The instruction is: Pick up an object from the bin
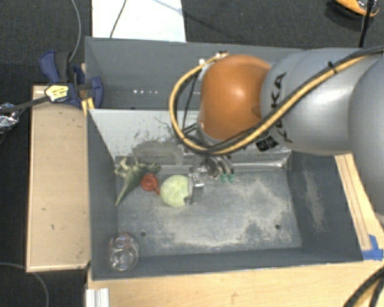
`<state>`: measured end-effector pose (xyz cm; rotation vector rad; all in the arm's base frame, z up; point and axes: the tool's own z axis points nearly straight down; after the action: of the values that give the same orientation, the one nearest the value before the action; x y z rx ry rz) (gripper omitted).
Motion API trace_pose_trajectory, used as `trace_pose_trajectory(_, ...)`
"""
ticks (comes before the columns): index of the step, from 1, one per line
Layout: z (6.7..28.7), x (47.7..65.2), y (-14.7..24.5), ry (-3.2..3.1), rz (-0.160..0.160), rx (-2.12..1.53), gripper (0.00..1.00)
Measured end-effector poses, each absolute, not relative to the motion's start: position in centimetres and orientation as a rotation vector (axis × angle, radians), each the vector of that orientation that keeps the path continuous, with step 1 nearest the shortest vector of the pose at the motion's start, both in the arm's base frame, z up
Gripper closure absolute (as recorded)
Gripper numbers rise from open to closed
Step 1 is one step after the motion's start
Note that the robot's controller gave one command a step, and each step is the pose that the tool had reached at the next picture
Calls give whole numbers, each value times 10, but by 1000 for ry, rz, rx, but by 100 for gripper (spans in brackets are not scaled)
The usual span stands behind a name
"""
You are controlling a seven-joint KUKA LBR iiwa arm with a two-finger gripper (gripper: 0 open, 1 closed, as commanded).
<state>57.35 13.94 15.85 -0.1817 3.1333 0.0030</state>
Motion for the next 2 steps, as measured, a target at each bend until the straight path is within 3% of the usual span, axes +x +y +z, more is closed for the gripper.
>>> trace_pose_trajectory(1,121,579,146,3064,2,-656,0)
trace_pose_trajectory(2,91,583,140,3073,4,-633,0)
